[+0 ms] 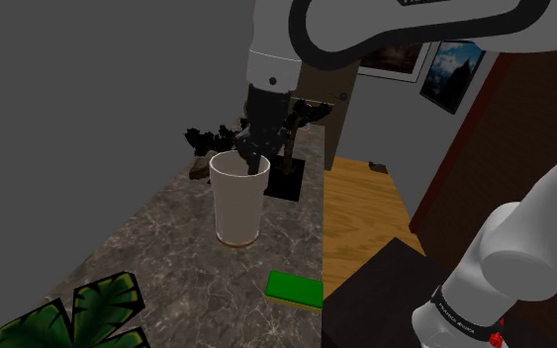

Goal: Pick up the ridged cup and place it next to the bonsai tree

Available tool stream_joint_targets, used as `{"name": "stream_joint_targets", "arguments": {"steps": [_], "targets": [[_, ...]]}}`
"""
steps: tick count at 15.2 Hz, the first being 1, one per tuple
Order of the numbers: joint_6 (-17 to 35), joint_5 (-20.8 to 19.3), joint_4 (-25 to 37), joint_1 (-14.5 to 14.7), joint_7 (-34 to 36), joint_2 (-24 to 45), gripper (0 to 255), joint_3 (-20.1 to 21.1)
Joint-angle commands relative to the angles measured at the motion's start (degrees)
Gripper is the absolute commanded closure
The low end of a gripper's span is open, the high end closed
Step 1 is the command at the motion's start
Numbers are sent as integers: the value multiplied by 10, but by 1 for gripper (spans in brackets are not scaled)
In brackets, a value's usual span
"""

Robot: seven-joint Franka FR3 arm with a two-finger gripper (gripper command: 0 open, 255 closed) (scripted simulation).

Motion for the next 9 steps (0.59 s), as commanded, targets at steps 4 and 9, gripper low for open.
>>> {"name": "stream_joint_targets", "arguments": {"steps": [4,9], "targets": [[-40,-3,42,-1,3,2,255,-1],[-79,-5,85,-2,6,6,255,-2]]}}
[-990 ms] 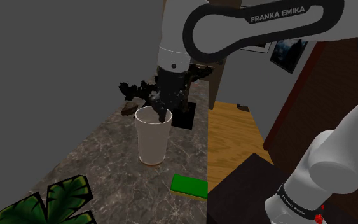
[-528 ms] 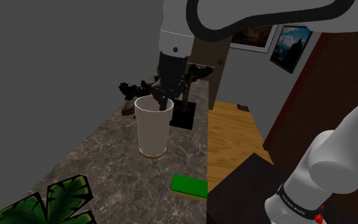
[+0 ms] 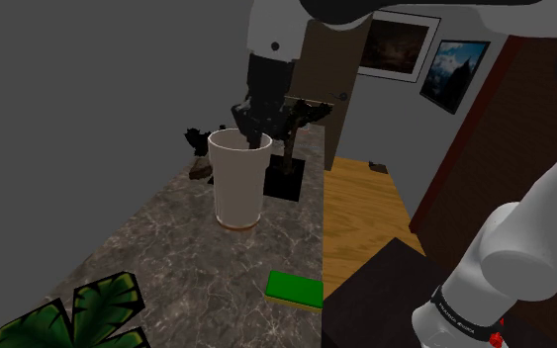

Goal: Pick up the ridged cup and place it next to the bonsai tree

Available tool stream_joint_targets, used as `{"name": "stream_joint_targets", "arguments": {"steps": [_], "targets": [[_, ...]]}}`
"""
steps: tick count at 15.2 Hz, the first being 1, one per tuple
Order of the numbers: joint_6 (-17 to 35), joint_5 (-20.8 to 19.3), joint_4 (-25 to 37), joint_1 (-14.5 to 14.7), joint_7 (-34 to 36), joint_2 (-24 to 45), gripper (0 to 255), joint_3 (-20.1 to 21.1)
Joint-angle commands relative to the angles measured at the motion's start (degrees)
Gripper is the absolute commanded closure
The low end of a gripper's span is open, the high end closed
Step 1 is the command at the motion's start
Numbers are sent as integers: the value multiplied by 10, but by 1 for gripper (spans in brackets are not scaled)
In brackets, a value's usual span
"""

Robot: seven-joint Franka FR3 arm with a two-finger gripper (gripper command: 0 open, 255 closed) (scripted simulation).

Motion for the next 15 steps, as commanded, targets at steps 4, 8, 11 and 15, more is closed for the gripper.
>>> {"name": "stream_joint_targets", "arguments": {"steps": [4,8,11,15], "targets": [[-40,-3,45,-1,3,6,255,-1],[-71,-8,85,-2,8,14,255,0],[-96,-12,116,-1,12,23,255,1],[-129,-19,162,-1,18,36,255,4]]}}
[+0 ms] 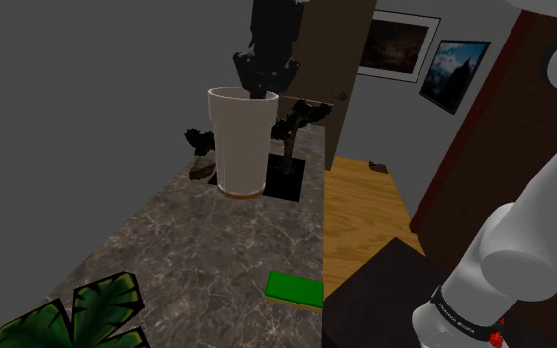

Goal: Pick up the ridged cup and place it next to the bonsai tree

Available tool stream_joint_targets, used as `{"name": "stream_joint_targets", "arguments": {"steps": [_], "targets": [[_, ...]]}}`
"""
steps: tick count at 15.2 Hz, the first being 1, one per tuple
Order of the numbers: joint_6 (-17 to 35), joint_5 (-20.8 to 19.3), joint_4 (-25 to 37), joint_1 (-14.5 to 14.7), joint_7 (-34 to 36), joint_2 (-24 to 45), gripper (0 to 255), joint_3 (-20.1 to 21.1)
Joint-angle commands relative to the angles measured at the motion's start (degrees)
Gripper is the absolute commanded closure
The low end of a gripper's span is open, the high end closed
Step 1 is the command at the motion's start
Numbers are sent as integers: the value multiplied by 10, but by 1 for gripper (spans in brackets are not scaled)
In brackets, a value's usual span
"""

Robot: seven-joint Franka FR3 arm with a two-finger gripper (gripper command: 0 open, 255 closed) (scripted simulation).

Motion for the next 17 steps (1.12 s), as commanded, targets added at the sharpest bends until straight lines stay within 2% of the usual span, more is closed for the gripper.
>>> {"name": "stream_joint_targets", "arguments": {"steps": [1,13,17], "targets": [[-18,-5,27,1,4,9,255,2],[-131,-42,201,16,34,80,255,19],[-130,-27,180,-20,-31,59,255,-14]]}}
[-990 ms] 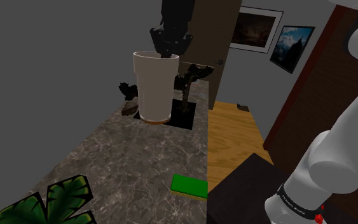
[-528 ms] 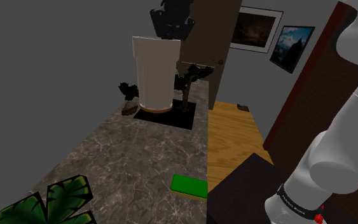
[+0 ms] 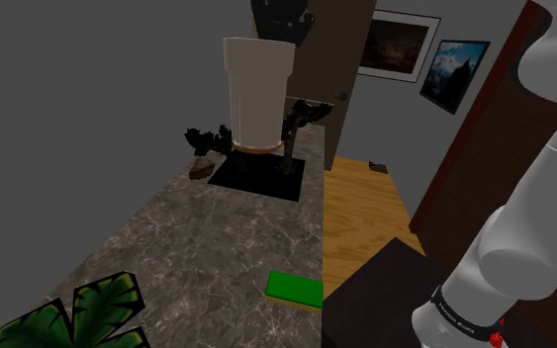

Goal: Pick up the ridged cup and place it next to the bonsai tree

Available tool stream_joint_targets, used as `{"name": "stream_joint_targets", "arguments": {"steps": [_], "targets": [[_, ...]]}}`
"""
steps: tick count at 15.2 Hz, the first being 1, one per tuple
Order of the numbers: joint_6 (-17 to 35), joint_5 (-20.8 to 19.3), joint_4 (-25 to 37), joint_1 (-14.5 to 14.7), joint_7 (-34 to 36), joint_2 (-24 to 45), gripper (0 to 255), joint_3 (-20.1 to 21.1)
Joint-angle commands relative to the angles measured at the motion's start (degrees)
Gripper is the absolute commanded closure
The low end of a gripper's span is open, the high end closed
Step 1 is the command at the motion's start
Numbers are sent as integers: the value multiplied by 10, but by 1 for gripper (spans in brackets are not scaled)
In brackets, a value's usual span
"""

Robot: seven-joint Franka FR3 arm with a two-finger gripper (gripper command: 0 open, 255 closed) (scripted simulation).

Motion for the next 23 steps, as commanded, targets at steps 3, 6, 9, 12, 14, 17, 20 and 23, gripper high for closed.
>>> {"name": "stream_joint_targets", "arguments": {"steps": [3,6,9,12,14,17,20,23], "targets": [[-3,6,-4,-31,-59,-5,255,-30],[-7,7,-1,-52,-103,-3,255,-52],[-12,6,10,-73,-144,5,255,-72],[-19,2,30,-93,-183,22,255,-90],[-26,-2,49,-106,-208,36,255,-101],[-38,-9,88,-123,-243,65,255,-117],[-34,-10,92,-134,-263,74,255,-124],[0,-3,34,-140,-269,51,255,-127]]}}
